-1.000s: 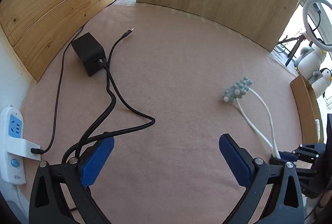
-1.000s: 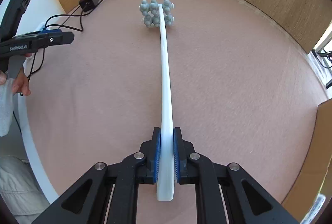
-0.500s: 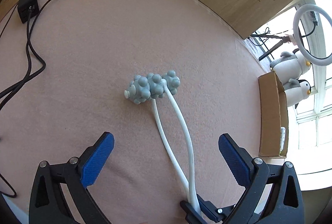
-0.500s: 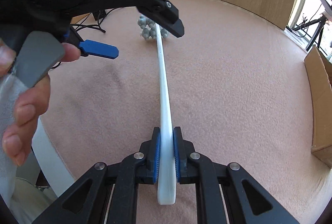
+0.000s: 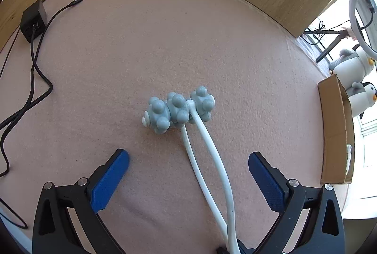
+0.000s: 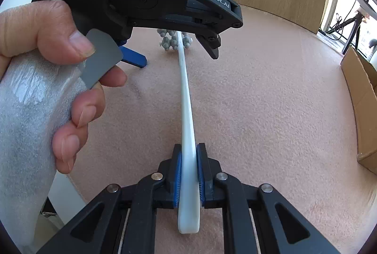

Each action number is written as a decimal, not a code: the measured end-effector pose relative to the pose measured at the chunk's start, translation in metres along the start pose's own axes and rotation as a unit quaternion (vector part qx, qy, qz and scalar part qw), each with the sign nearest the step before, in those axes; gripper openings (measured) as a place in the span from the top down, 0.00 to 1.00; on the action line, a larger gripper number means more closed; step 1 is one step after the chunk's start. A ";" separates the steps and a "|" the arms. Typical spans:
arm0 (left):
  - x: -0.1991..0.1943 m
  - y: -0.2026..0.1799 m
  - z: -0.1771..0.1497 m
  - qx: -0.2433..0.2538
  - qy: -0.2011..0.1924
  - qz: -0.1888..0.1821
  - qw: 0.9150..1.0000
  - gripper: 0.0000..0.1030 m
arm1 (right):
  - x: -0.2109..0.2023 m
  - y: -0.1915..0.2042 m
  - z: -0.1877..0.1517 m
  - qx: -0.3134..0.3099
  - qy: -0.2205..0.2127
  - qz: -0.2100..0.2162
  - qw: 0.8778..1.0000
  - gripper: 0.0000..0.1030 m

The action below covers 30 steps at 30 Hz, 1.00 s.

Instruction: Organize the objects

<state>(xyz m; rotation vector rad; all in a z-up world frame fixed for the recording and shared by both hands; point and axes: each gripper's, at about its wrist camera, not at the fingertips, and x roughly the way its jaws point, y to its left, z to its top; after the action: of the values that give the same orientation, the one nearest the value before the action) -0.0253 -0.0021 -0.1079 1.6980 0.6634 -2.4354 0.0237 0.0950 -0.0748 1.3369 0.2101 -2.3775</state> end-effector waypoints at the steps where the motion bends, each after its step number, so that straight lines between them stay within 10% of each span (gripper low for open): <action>1: 0.000 -0.002 -0.001 0.001 -0.001 0.002 1.000 0.01 | 0.000 0.000 0.000 0.003 -0.001 0.001 1.000 0.89; 3: -0.002 -0.006 -0.004 0.004 -0.003 0.016 1.000 0.08 | -0.001 0.000 -0.002 0.008 -0.005 0.004 1.000 0.89; 5: -0.005 -0.011 -0.005 0.012 -0.003 0.029 0.999 0.42 | -0.002 -0.001 -0.001 0.014 -0.006 0.008 1.000 0.89; 8: -0.004 -0.017 -0.005 0.007 0.012 0.006 1.000 0.65 | -0.004 0.005 -0.003 0.009 -0.006 0.004 1.000 0.89; 13: -0.005 -0.030 -0.011 0.021 0.020 -0.018 0.999 0.91 | -0.008 0.013 -0.007 0.010 -0.011 0.007 1.000 0.89; 30: -0.076 -0.073 0.031 0.067 -0.053 -0.038 0.996 0.93 | -0.047 0.014 0.012 0.019 -0.077 0.005 0.997 0.90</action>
<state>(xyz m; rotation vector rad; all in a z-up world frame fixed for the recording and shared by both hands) -0.0472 0.0386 -0.0088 1.6010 0.5740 -2.6561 0.0417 0.0913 -0.0275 1.1605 0.1129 -2.4742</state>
